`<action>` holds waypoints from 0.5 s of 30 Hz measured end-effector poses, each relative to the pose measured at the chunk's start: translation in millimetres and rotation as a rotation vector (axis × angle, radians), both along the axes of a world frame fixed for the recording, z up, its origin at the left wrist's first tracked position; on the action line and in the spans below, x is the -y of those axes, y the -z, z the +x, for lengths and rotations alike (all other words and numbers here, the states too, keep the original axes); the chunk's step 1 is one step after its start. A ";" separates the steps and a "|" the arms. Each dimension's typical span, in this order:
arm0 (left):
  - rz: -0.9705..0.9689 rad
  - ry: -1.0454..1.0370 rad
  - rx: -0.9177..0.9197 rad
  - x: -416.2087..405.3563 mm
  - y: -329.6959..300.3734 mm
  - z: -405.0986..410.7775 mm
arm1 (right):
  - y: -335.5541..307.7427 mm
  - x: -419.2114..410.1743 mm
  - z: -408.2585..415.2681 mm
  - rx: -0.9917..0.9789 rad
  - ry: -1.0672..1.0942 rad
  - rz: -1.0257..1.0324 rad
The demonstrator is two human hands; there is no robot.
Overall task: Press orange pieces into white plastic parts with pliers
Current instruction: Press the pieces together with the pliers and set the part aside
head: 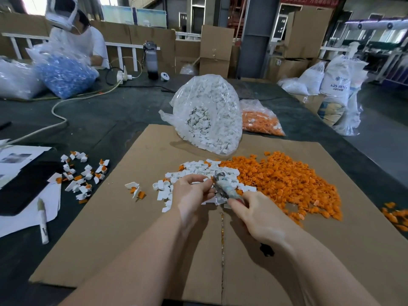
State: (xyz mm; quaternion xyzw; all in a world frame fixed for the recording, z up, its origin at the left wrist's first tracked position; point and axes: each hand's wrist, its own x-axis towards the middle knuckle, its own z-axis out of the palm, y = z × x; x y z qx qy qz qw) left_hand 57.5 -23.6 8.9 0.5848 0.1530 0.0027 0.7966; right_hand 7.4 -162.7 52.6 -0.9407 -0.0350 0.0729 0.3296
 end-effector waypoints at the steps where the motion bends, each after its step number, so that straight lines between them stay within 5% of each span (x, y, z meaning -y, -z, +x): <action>1: -0.007 -0.002 0.004 -0.1 0.0 -0.2 | 2.2 0.7 -0.5 0.016 0.011 0.005; 6: 0.001 -0.011 0.024 1.6 0.9 -7.8 | 17.4 12.4 -1.3 0.160 0.175 0.052; 15: 0.597 0.153 0.214 0.2 22.2 -19.2 | 45.8 45.9 14.7 0.368 0.380 -0.593</action>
